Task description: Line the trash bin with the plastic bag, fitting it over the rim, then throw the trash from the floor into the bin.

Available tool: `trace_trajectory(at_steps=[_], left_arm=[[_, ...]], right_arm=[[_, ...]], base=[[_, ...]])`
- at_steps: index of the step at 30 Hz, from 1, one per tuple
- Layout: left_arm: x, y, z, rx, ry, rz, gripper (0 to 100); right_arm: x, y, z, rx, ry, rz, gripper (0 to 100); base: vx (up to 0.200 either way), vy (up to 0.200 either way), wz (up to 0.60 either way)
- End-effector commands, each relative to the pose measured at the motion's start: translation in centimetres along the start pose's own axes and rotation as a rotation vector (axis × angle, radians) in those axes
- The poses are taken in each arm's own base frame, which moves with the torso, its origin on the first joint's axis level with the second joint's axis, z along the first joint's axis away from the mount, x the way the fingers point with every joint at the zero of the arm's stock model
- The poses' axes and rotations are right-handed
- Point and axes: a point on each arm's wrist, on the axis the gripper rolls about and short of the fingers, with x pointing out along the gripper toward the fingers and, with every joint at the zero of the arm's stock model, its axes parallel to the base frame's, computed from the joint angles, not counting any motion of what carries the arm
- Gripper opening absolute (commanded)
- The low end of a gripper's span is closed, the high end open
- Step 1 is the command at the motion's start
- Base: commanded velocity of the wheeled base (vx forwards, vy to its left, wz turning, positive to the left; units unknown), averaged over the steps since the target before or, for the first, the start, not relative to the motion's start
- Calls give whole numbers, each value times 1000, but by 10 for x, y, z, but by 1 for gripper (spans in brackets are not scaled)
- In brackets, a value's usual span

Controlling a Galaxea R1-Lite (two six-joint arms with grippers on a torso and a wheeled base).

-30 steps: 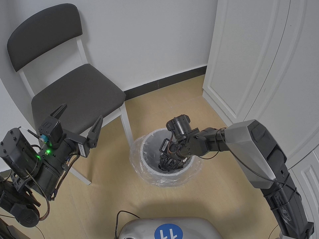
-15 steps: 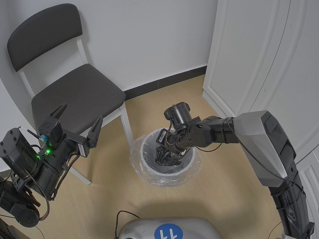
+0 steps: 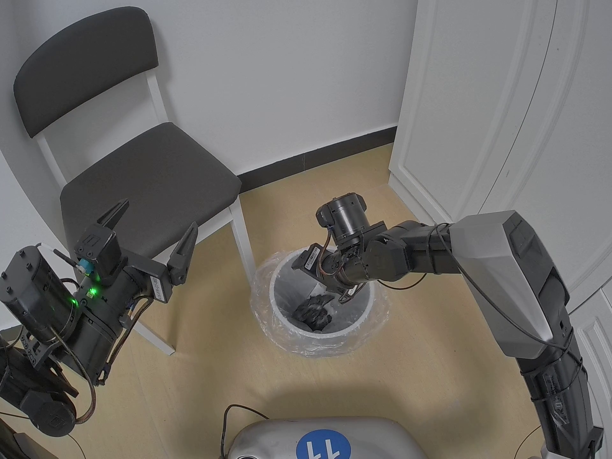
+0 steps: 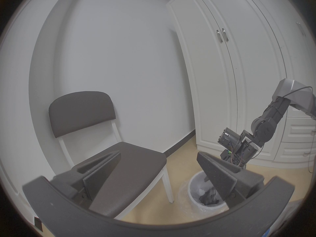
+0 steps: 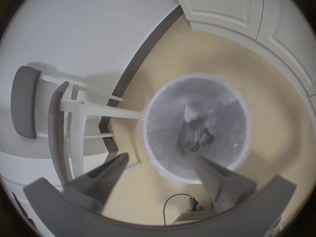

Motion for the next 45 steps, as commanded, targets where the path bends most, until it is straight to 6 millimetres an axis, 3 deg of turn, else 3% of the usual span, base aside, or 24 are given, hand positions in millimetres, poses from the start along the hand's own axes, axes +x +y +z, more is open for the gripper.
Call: trace_trajectory(at_steps=[1,14,21,24,31,34,38,40,45], left_arm=[[0,0,-1,1,3,-1,100],[-1,-3,-2,2,8,-12,100],[-2,-3,-3,3,16,-16,100],[-2,-1,-2,0,9,-6,100],[-5,3,4,-6,-13,6,100],[-5,6,5,-6,-21,17,100],[-5,10,6,-5,-24,35,100],[-6,10,6,-5,-25,35,100],[-9,13,12,-13,-49,42,100]], right_arm=[[1,0,-1,5,2,-2,100],[-14,8,6,-50,-15,15,100],[-35,-13,-3,-297,-19,-133,100],[-54,-27,-7,-452,-72,-248,100],[-103,-58,3,-668,-283,-200,100],[-123,-80,18,-810,-484,-164,100],[-141,-84,32,-873,-757,38,100],[-147,-88,32,-893,-780,102,100],[-185,-93,27,-967,-775,307,100]], base=[[0,0,0],[0,0,0],[0,0,0],[0,0,0],[0,0,0],[0,0,0],[0,0,0],[0,0,0],[0,0,0]])
